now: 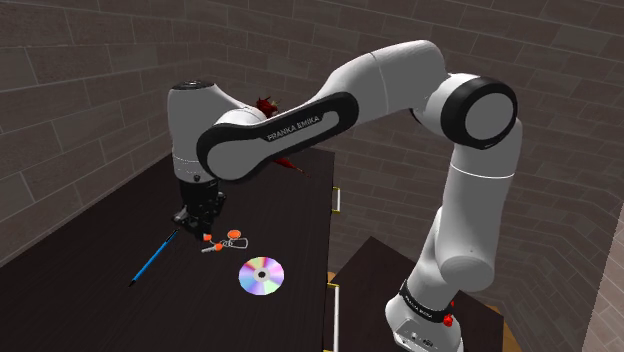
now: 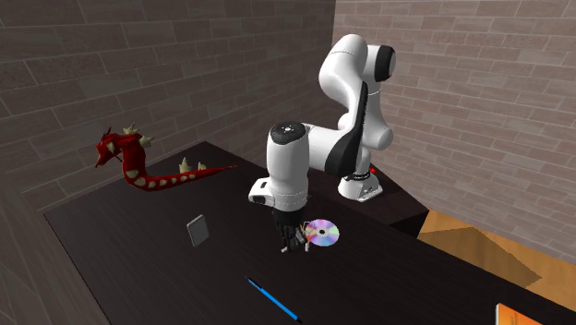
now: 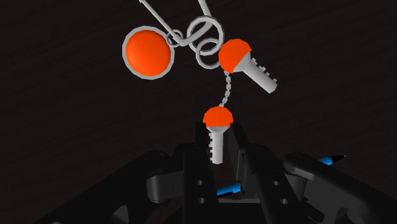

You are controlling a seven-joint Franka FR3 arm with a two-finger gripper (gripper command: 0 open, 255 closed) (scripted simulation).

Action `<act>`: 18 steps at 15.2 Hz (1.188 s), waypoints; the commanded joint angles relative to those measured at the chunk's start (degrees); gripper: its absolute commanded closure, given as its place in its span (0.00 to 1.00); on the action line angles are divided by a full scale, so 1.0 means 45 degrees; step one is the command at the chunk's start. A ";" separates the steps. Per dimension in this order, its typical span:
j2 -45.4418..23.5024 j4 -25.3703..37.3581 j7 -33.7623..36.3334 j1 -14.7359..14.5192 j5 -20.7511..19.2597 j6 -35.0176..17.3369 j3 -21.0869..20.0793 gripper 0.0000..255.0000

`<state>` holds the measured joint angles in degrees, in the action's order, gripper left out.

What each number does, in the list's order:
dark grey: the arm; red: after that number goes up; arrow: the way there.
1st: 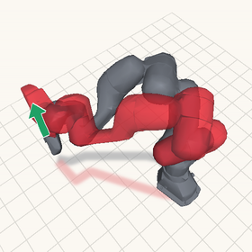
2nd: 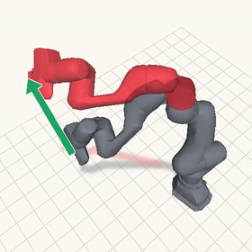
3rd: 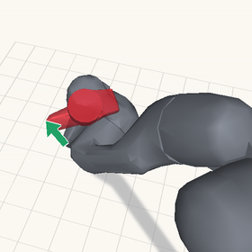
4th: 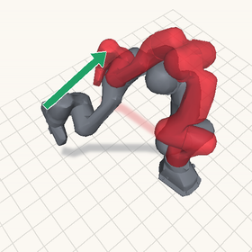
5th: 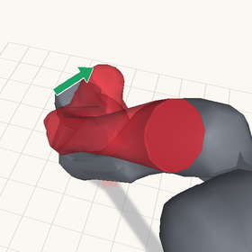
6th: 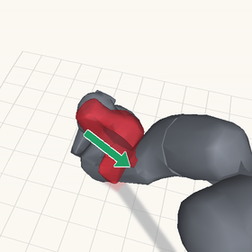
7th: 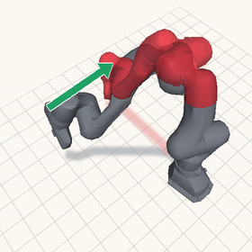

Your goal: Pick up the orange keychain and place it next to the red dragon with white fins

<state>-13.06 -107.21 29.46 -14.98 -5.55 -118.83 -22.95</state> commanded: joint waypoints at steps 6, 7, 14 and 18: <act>0.0416 0.0722 -0.0138 0.0039 0.0217 0.1105 -0.0056 1.00; 0.0462 0.0837 -0.0153 0.0043 0.0241 0.1263 -0.0062 1.00; 0.0712 0.1736 -0.0240 0.0053 0.0371 0.2389 -0.0094 1.00; 0.0793 0.2323 -0.0270 0.0048 0.0414 0.3050 -0.0108 1.00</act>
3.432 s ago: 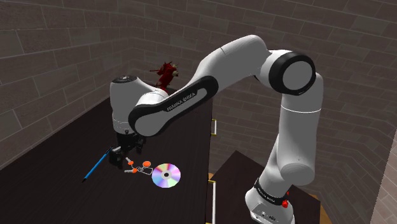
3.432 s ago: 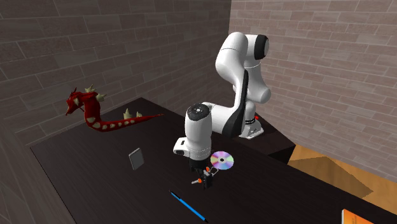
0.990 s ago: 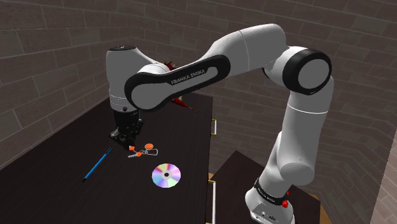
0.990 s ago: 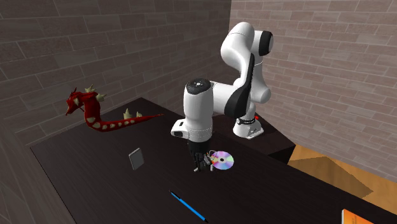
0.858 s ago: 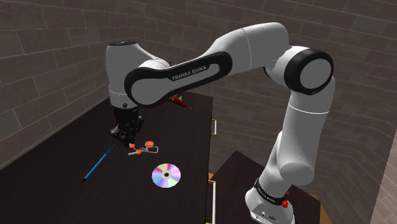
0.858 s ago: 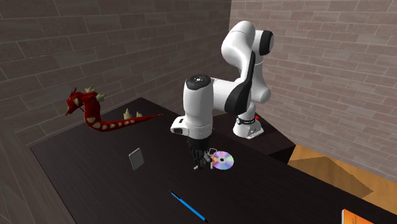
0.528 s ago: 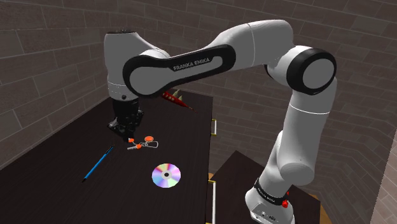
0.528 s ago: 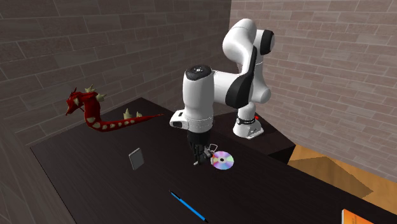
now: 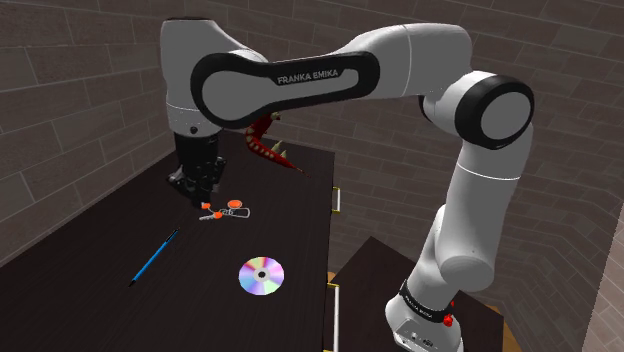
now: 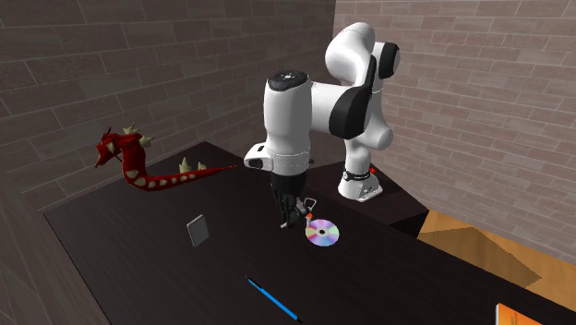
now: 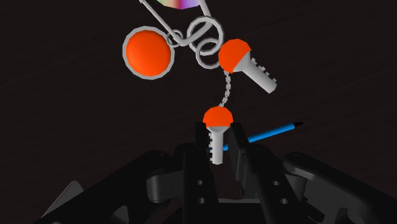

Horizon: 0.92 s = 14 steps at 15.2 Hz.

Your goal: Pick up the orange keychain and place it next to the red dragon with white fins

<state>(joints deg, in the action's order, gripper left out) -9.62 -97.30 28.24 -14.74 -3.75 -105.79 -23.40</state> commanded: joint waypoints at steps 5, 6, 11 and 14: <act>0.0060 0.0937 -0.0016 -0.0026 0.0038 0.0999 -0.0025 1.00; 0.0057 0.1112 -0.0017 -0.0032 0.0038 0.1171 -0.0029 1.00; -0.0010 0.2053 -0.0009 -0.0076 0.0017 0.2050 -0.0049 1.00; -0.0094 0.2676 0.0006 -0.0115 -0.0016 0.2595 -0.0063 1.00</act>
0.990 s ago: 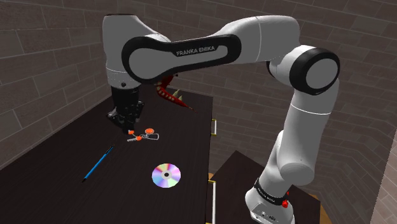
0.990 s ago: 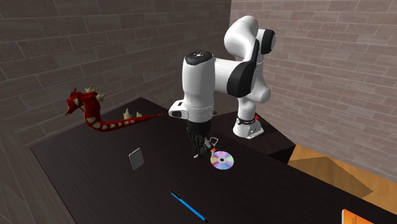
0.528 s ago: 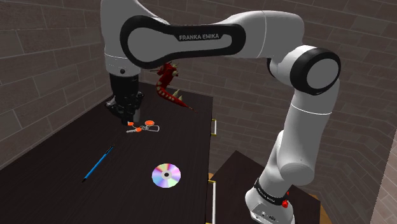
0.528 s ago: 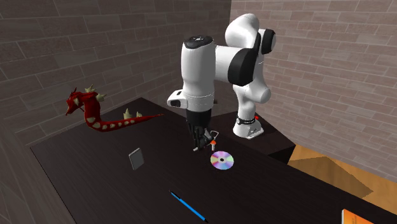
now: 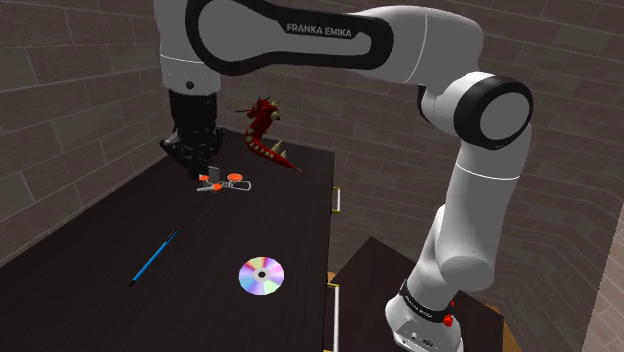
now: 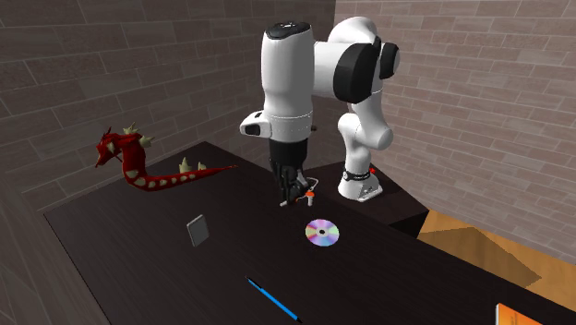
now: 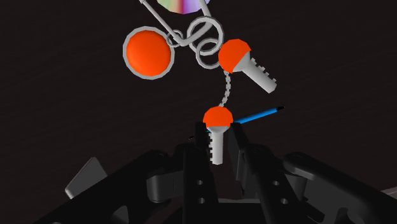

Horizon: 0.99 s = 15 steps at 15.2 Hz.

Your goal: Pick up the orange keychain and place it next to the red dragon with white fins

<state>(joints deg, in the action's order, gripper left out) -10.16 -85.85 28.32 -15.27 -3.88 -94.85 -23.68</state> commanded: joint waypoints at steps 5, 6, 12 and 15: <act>-0.0196 0.1282 0.0031 -0.0089 -0.0078 0.1108 -0.0030 1.00; -0.0255 0.1532 0.0042 -0.0113 -0.0102 0.1304 -0.0036 1.00; -0.0721 0.3208 0.0128 -0.0308 -0.0303 0.2548 -0.0082 1.00; -0.1047 0.4192 0.0183 -0.0454 -0.0449 0.3229 -0.0107 1.00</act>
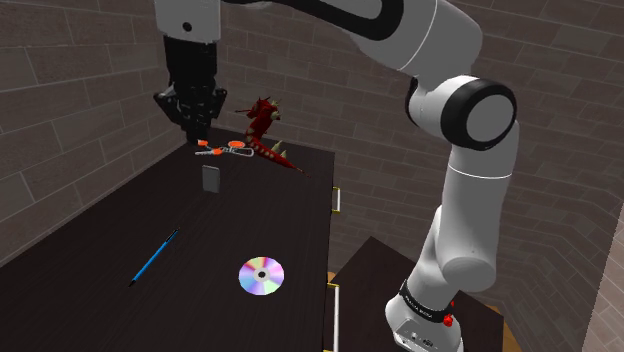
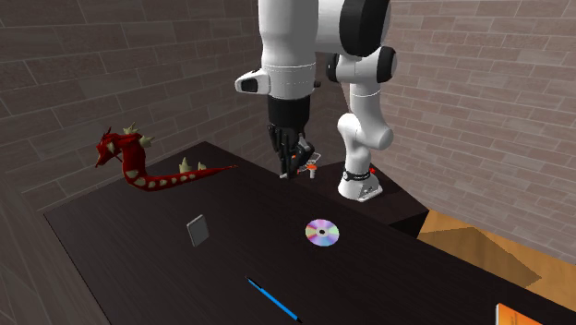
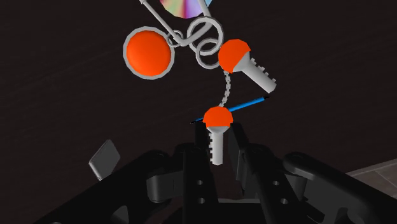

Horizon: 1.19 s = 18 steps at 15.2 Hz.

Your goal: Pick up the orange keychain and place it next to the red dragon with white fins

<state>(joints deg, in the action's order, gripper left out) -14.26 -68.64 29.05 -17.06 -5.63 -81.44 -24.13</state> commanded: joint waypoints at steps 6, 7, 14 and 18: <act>-0.1078 0.2839 0.0144 -0.0528 -0.0497 0.1830 -0.0049 1.00; -0.1295 0.3359 0.0163 -0.0647 -0.0600 0.2142 -0.0050 1.00; 0.0420 0.1134 -0.1733 0.1211 0.0234 0.1493 0.0488 1.00; 0.1174 0.0168 -0.3049 0.2178 0.0593 0.1212 0.0997 1.00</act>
<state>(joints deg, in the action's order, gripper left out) -9.48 -67.29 17.09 -8.40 -3.24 -75.88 -20.33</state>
